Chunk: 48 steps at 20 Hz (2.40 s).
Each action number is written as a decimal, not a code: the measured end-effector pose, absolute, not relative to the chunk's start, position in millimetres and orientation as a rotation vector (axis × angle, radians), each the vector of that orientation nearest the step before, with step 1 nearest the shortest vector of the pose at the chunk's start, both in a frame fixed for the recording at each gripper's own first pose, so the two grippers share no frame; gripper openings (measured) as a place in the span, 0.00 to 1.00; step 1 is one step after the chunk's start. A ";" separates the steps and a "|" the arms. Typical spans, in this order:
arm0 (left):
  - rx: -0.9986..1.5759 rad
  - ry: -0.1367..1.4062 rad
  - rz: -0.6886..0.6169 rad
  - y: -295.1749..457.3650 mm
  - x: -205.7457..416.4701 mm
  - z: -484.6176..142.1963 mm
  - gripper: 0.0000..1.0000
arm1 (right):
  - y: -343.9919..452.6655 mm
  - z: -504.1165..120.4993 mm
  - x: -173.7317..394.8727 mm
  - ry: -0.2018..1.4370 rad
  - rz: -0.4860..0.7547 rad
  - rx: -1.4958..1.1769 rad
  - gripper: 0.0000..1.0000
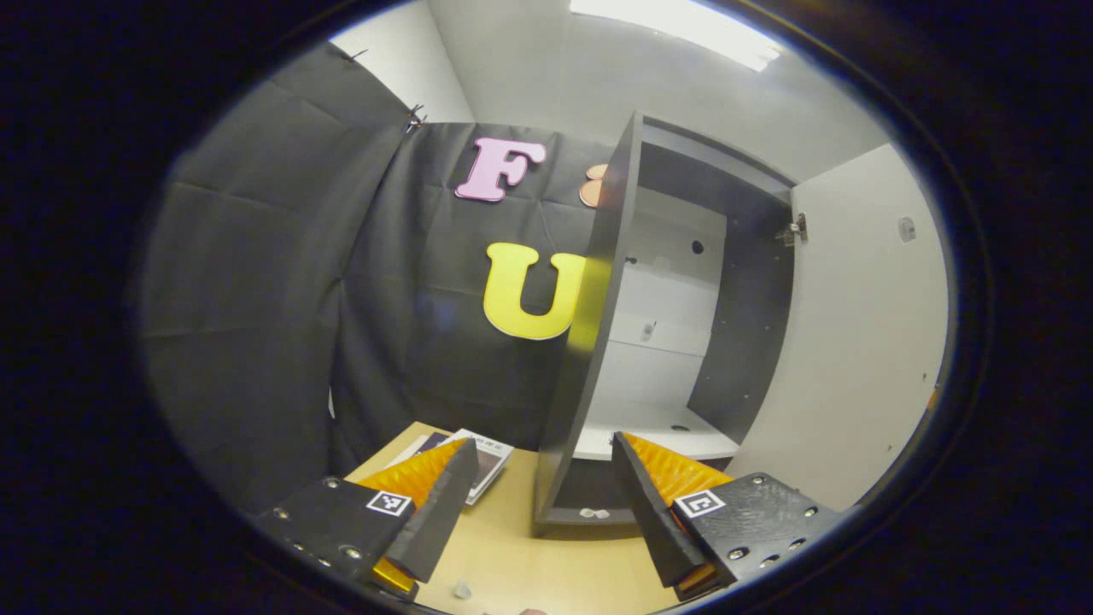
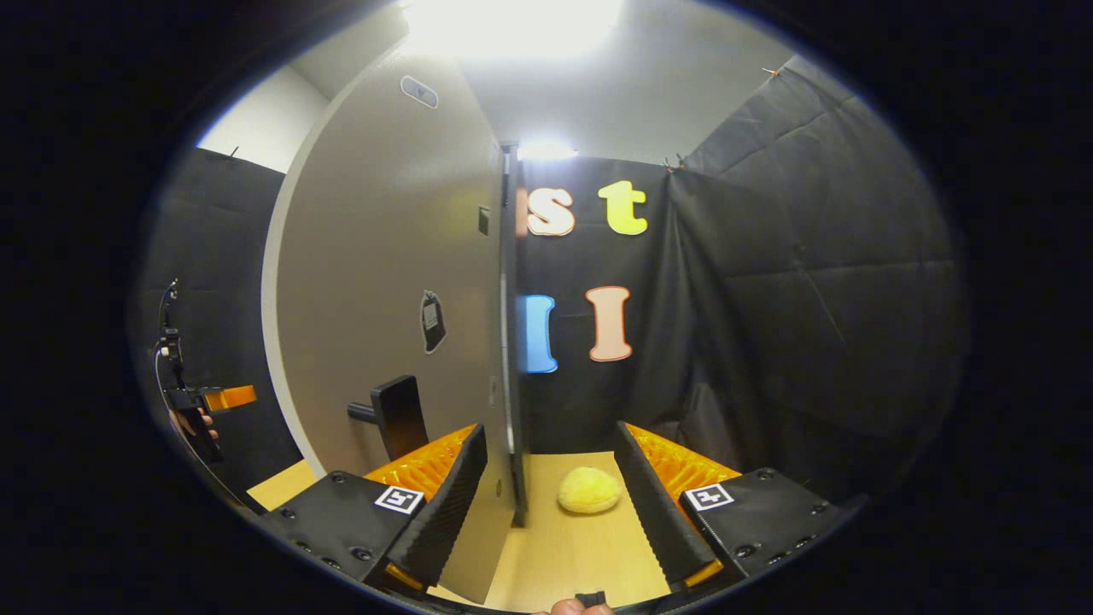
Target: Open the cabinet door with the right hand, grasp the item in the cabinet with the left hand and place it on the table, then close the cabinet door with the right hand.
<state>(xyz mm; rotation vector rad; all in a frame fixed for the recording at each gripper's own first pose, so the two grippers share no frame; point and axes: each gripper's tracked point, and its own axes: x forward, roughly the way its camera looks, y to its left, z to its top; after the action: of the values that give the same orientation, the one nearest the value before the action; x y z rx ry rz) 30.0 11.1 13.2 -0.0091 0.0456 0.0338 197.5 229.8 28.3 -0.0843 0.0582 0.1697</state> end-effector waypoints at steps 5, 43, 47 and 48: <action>0.068 0.058 0.013 3.3 25.1 9.4 0.95 | 287.6 16.5 201.3 0.065 0.283 -0.030 0.95; 0.000 0.095 -0.037 -47.3 10.9 -12.3 0.94 | 297.1 -12.5 286.0 0.115 0.189 -0.028 0.98; -0.011 0.049 0.029 -84.6 16.4 2.4 0.96 | 255.0 -16.9 304.3 0.135 0.221 -0.005 0.98; -0.010 0.037 0.021 -97.6 18.2 6.0 0.96 | 245.4 -15.2 307.2 0.130 0.232 -0.006 0.98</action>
<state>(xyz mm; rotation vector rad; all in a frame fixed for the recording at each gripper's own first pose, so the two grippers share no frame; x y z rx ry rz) 18.2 -97.6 6.0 -0.0097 0.0371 0.0207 307.2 245.4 -15.2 -0.0059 0.1301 0.2319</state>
